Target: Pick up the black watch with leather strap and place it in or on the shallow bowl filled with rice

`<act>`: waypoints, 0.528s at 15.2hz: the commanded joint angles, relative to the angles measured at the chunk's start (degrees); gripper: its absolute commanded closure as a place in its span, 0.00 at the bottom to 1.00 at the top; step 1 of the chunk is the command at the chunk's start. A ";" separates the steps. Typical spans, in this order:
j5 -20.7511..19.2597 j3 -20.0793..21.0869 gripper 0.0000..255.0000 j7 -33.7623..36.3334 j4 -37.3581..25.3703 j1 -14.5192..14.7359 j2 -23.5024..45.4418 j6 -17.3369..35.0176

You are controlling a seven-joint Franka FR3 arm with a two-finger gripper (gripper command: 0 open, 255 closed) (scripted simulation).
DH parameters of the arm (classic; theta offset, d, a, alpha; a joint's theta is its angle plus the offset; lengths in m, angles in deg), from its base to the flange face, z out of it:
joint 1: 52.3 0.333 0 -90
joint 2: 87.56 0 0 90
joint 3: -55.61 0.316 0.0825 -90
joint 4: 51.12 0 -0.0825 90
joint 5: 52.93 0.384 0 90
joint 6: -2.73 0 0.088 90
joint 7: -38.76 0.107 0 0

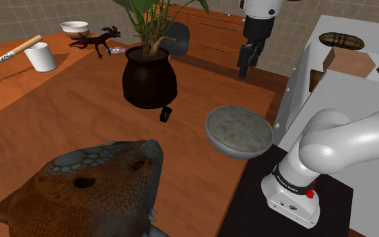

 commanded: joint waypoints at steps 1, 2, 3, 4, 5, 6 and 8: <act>0.00 0.00 0.00 0.00 0.00 0.00 0.00 0.00; 0.85 1.03 0.00 1.18 -0.35 0.33 1.35 0.63; 1.66 2.06 0.00 2.34 -0.76 0.64 2.74 1.26; 2.44 3.08 0.00 3.49 -1.24 0.93 4.19 1.89; 3.18 4.10 0.00 4.63 -1.78 1.20 5.69 2.51; 3.88 5.09 0.00 5.77 -2.39 1.47 7.23 3.13; 5.13 7.06 0.00 8.02 -3.80 1.96 10.46 4.35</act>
